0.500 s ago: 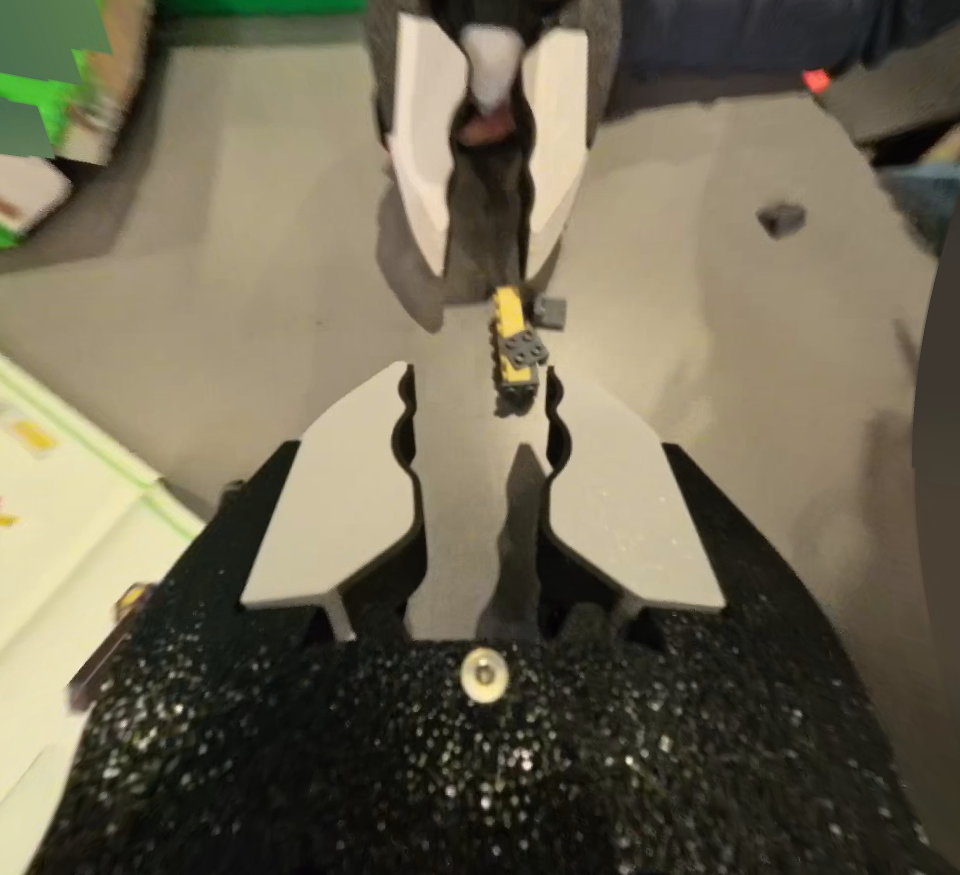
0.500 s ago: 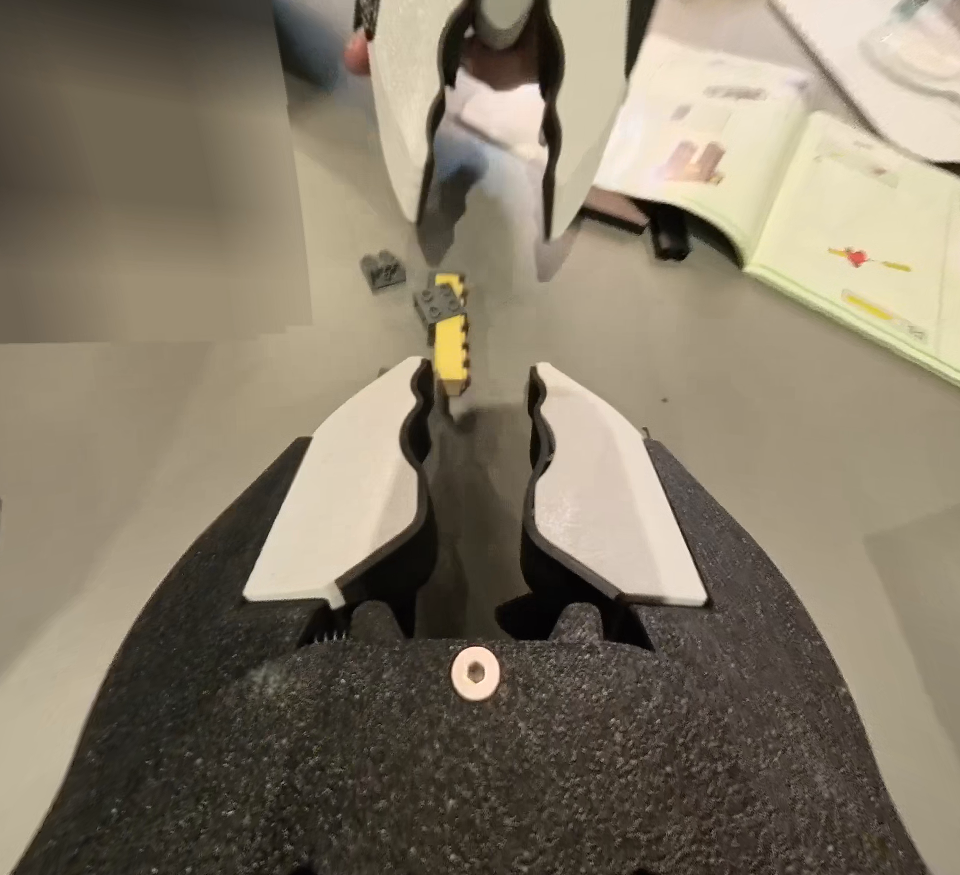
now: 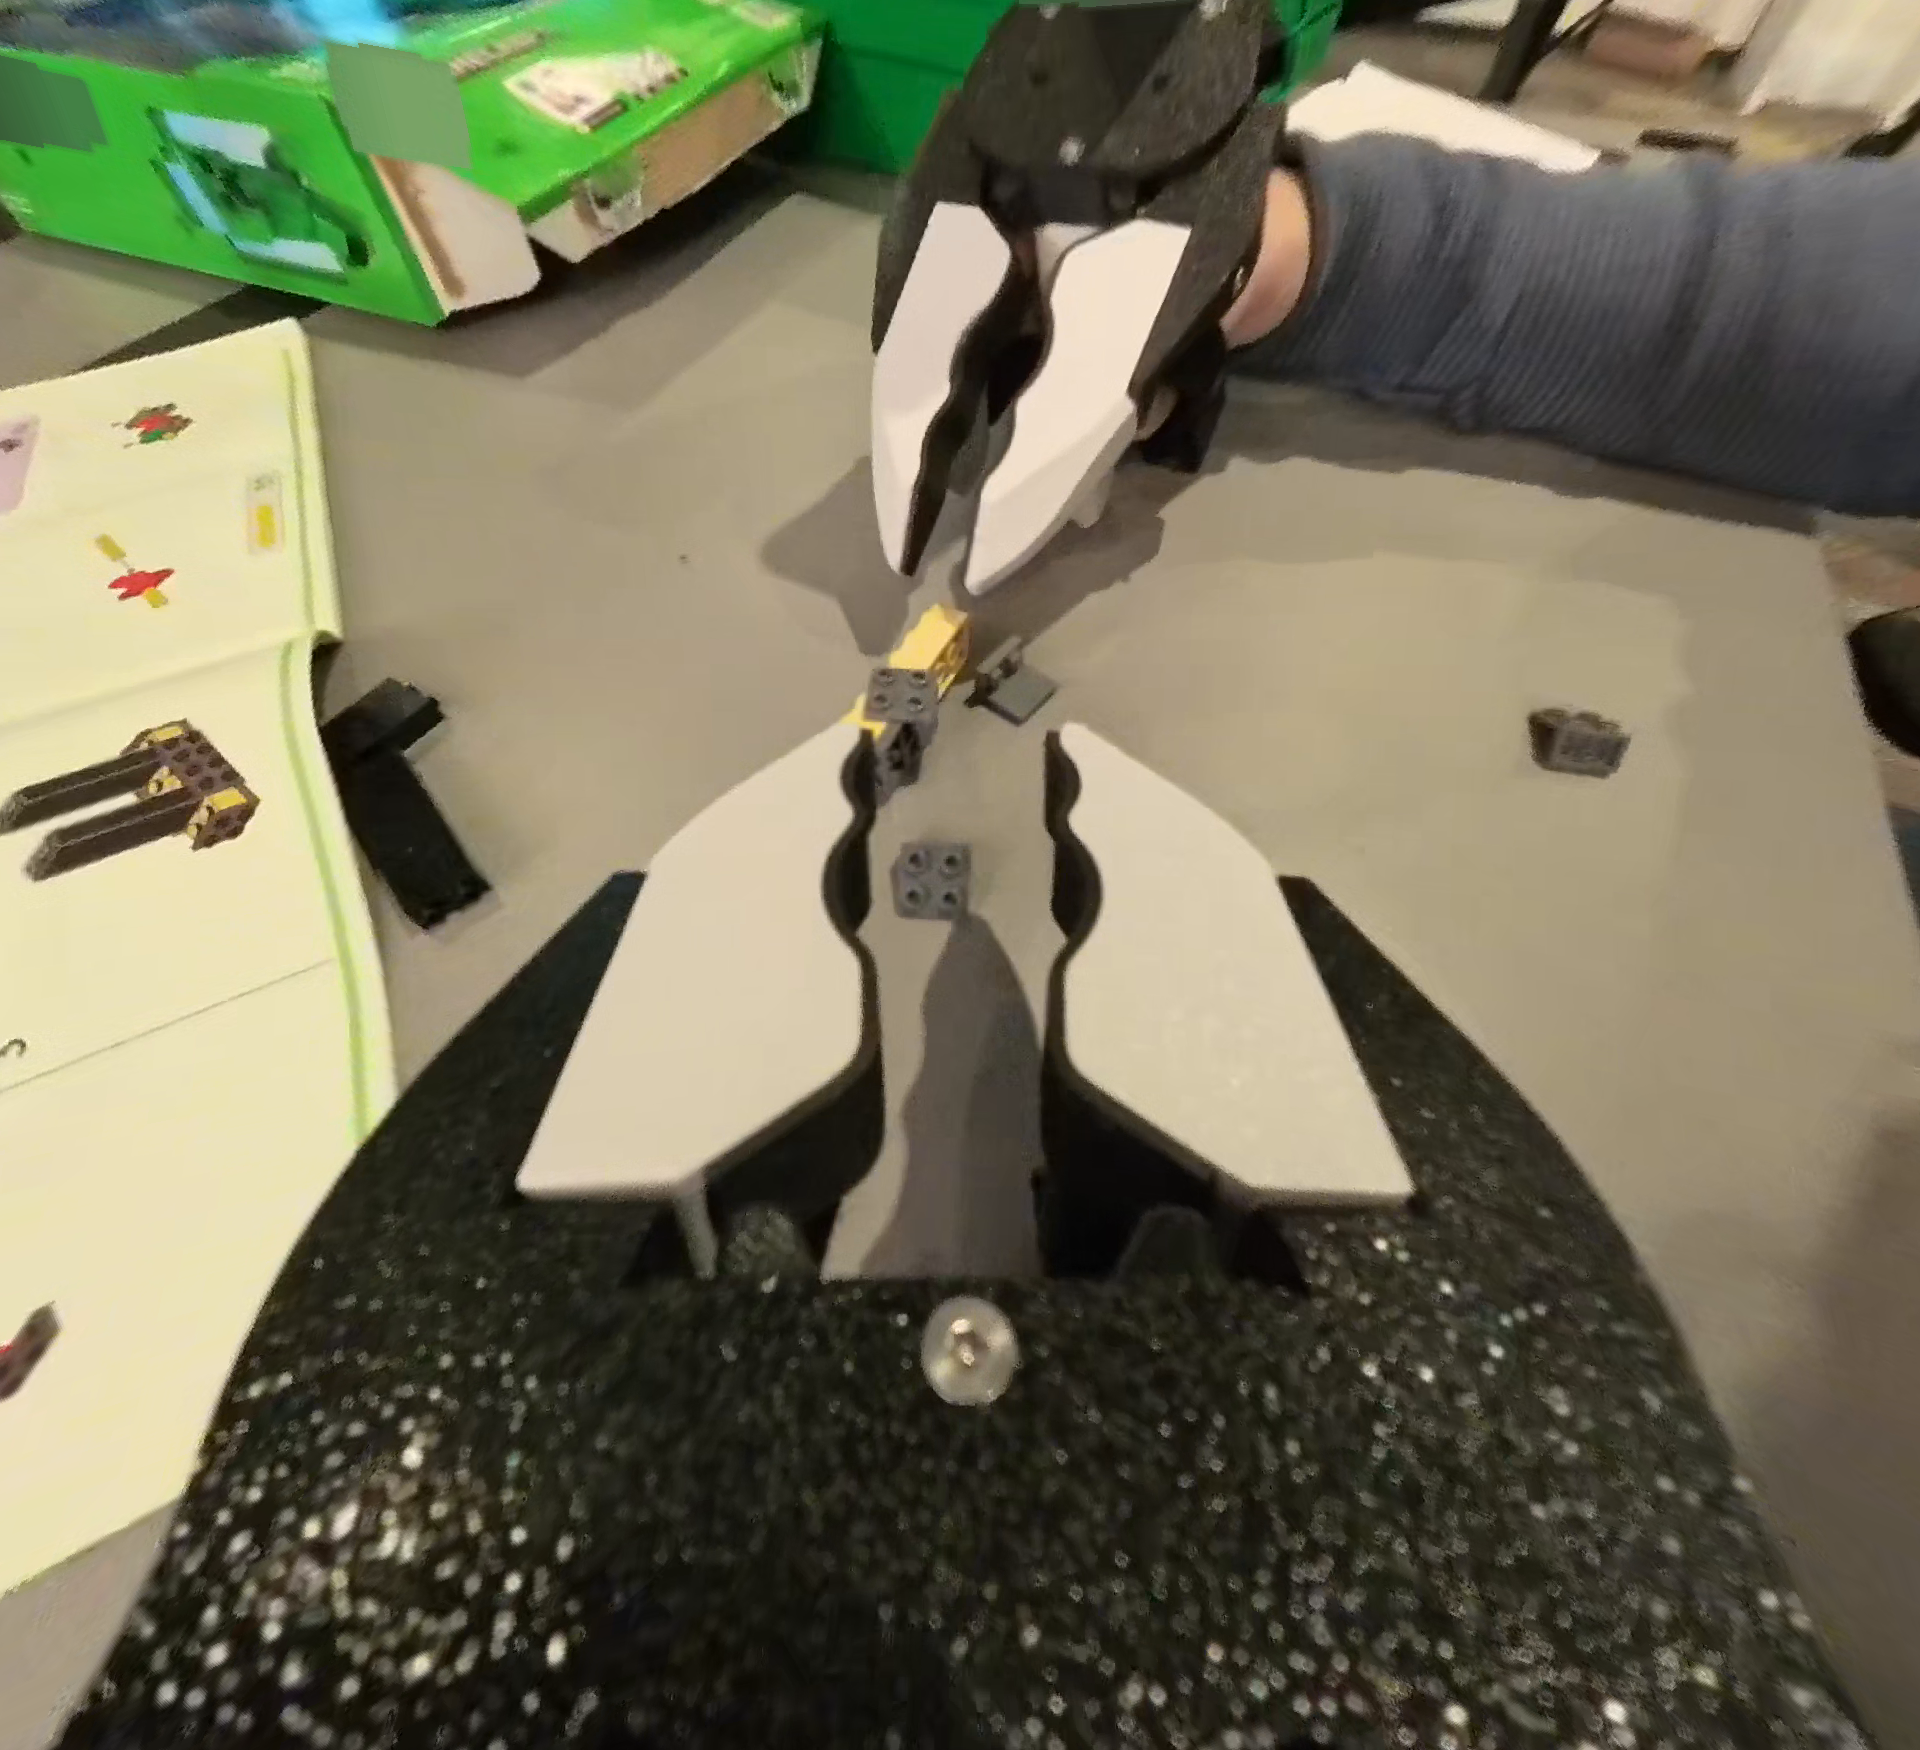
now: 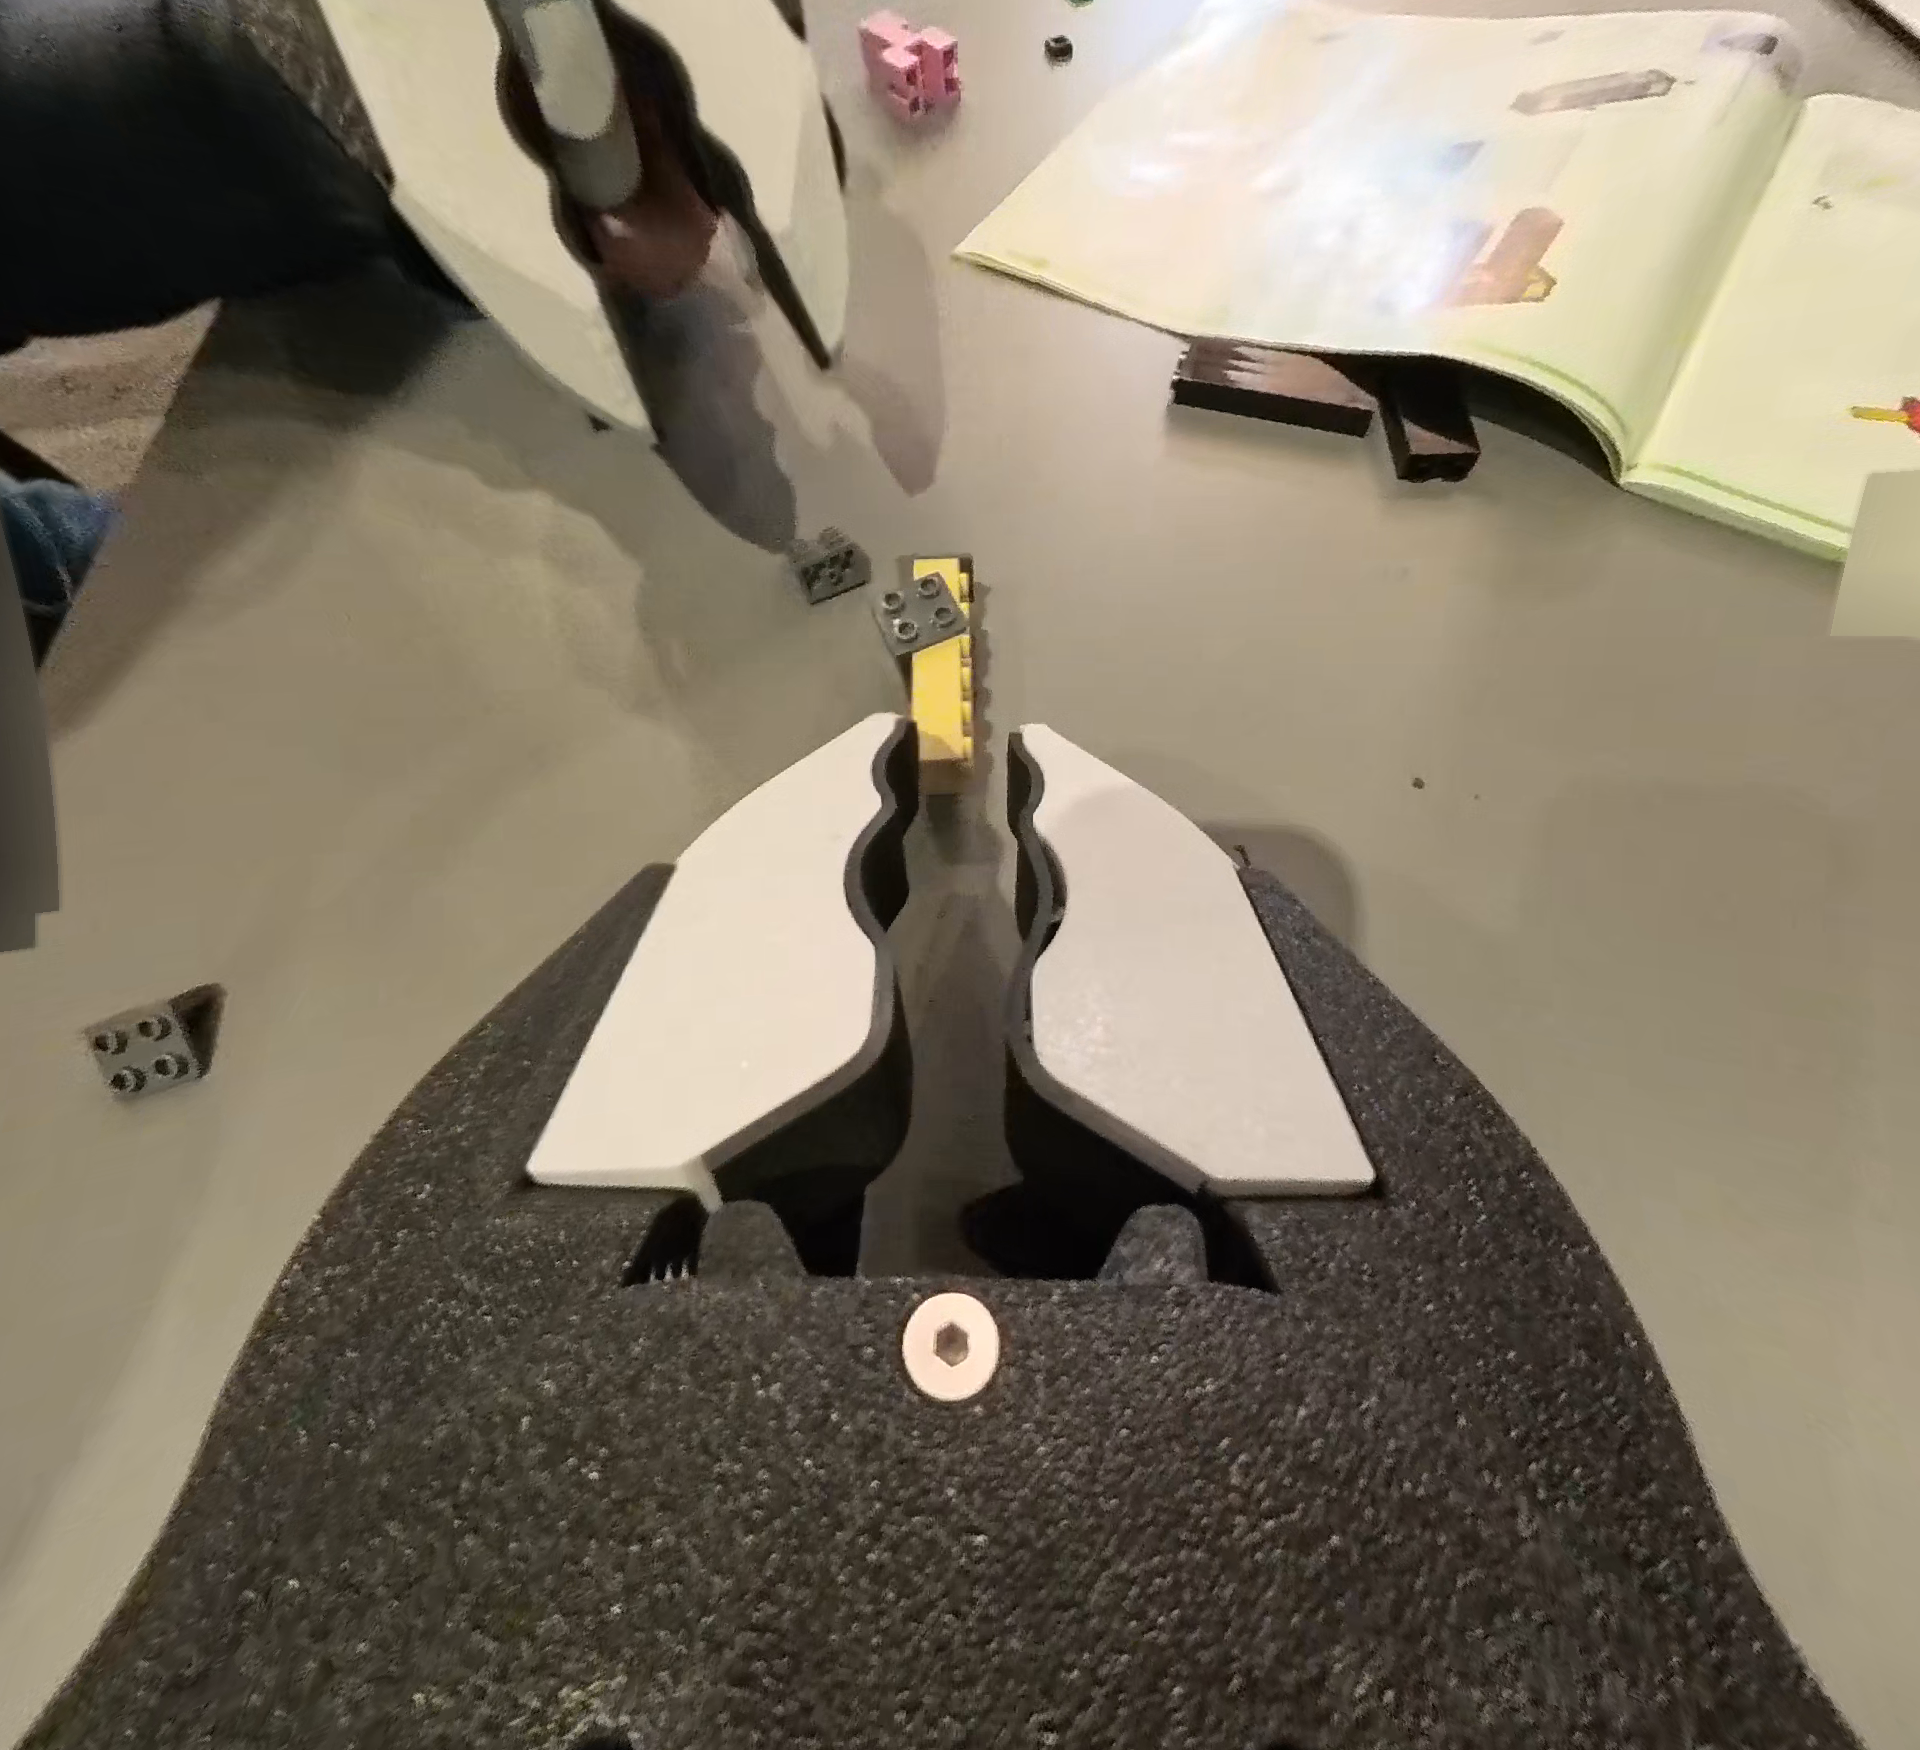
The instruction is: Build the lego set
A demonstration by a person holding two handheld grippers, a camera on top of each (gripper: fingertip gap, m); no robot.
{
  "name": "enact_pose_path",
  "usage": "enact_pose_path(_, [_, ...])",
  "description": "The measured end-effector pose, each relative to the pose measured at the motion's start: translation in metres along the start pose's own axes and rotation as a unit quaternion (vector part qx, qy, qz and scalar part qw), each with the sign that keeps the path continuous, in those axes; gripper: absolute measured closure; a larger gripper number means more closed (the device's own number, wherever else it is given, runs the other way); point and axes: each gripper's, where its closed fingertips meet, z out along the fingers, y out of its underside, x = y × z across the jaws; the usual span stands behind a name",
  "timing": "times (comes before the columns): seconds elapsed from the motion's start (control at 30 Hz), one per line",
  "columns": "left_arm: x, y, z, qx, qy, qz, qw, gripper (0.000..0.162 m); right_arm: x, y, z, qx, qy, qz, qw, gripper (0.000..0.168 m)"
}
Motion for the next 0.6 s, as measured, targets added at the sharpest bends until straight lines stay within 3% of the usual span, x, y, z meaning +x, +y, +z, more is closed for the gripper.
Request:
enact_pose_path(0.1, [0.003, -0.001, 0.010, -0.023, -0.041, 0.008, 0.999, 0.142, -0.009, 0.002, 0.003, -0.012, -0.025, 0.000, 1.000, 0.153])
enact_pose_path(0.2, [0.008, 0.000, 0.015, -0.035, -0.068, -0.008, 0.997, 0.162, -0.016, 0.003, 0.002, -0.012, -0.049, 0.008, 0.999, 0.154])
enact_pose_path(0.37, [0.015, 0.005, 0.021, -0.058, -0.090, -0.034, 0.994, 0.162, 0.006, -0.009, -0.002, 0.033, 0.006, 0.038, 0.999, 0.168])
enact_pose_path(0.6, [0.006, 0.011, 0.022, -0.083, -0.118, -0.045, 0.989, 0.162, 0.006, 0.008, 0.012, -0.048, 0.024, 0.023, 0.998, 0.168])
